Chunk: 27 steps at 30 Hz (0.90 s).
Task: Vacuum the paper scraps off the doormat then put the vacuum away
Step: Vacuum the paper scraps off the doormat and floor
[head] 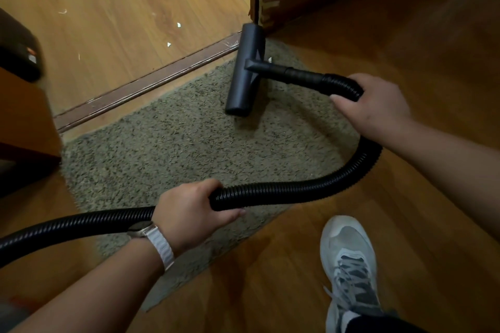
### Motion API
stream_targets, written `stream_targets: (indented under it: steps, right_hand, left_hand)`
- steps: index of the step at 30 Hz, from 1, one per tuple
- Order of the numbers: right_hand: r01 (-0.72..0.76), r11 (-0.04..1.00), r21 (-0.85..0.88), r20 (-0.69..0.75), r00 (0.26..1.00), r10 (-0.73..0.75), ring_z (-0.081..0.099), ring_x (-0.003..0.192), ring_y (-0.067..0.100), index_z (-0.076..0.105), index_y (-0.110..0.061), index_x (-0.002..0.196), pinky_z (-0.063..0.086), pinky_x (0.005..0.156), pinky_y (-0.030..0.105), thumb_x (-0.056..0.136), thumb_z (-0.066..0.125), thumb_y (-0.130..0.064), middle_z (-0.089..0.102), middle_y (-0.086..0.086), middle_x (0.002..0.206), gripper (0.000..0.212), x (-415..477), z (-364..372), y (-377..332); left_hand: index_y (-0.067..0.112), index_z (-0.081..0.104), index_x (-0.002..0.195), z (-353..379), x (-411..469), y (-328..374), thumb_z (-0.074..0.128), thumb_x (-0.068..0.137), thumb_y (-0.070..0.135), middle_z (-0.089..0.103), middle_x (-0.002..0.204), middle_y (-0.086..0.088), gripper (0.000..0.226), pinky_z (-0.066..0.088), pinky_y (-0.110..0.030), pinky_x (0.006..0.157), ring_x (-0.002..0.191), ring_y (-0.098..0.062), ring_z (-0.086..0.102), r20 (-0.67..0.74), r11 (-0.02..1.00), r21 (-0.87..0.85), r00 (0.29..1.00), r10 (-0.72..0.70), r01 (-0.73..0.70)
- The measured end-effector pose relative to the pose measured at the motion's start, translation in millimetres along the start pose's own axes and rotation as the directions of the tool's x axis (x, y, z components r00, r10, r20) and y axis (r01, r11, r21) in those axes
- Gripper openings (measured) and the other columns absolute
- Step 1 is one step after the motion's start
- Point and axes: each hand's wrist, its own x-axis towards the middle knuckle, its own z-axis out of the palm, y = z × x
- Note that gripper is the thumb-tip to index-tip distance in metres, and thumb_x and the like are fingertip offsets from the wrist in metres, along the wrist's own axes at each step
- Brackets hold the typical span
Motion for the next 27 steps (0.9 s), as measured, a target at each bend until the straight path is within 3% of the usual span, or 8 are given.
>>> stream_targets:
  steps: [2, 5, 12, 20, 27]
  right_hand:
    - [-0.045, 0.999, -0.007, 0.001, 0.999, 0.045, 0.057, 0.079, 0.02, 0.06, -0.021, 0.117, 0.039, 0.057, 0.028, 0.093, 0.059, -0.045, 0.059, 0.0, 0.094, 0.034, 18.9, 1.2, -8.6]
    - [-0.097, 0.995, -0.017, 0.023, 0.995, 0.097, 0.057, 0.079, 0.02, 0.059, -0.017, 0.119, 0.039, 0.055, 0.027, 0.092, 0.059, -0.045, 0.06, 0.002, 0.097, 0.039, 41.2, 5.7, -15.5]
    - [-0.174, 0.983, -0.064, 0.088, 0.98, 0.179, 0.054, 0.067, 0.017, 0.059, -0.015, 0.115, 0.039, 0.049, 0.026, 0.091, 0.058, -0.043, 0.055, 0.001, 0.084, 0.037, 48.4, 9.5, -6.4]
    - [-0.224, 0.973, -0.052, 0.103, 0.968, 0.229, 0.053, 0.063, 0.017, 0.061, -0.015, 0.1, 0.035, 0.049, 0.027, 0.092, 0.058, -0.043, 0.056, 0.002, 0.076, 0.028, 1.7, -4.8, 28.0]
    - [-0.193, 0.979, 0.07, -0.002, 0.981, 0.194, 0.053, 0.069, 0.018, 0.061, -0.024, 0.101, 0.036, 0.054, 0.028, 0.092, 0.062, -0.04, 0.056, -0.007, 0.076, 0.018, -42.5, -8.8, 43.2]
  left_hand:
    - [0.03, 0.065, 0.089, -5.4, 3.7, 0.7, 0.037, 0.062, 0.095, 0.06, 0.062, 0.012, 0.076, 0.049, -0.026, 0.047, 0.055, -0.005, 0.058, -0.006, 0.998, -0.042, 0.999, -0.045, 0.045]
    - [0.033, 0.062, 0.086, -15.2, 9.2, 1.1, 0.05, 0.062, 0.087, 0.057, 0.056, 0.012, 0.06, 0.041, -0.024, 0.044, 0.052, 0.0, 0.054, -0.005, 0.985, -0.12, 0.992, -0.123, 0.122]
    - [0.03, 0.063, 0.08, -18.1, 13.7, 2.1, 0.063, 0.066, 0.077, 0.059, 0.054, 0.008, 0.05, 0.037, -0.025, 0.044, 0.051, -0.005, 0.056, -0.018, 0.941, -0.238, 0.968, -0.251, 0.24]
    - [0.031, 0.063, 0.083, -13.3, 9.5, 8.7, 0.06, 0.065, 0.079, 0.058, 0.055, 0.01, 0.052, 0.035, -0.023, 0.043, 0.051, 0.0, 0.054, -0.004, 0.955, -0.208, 0.976, -0.218, 0.212]
    - [0.033, 0.067, 0.091, -3.5, 4.6, 7.3, 0.045, 0.056, 0.088, 0.056, 0.058, 0.016, 0.069, 0.043, -0.023, 0.048, 0.055, 0.002, 0.053, -0.023, 0.978, -0.156, 0.99, -0.142, 0.137]
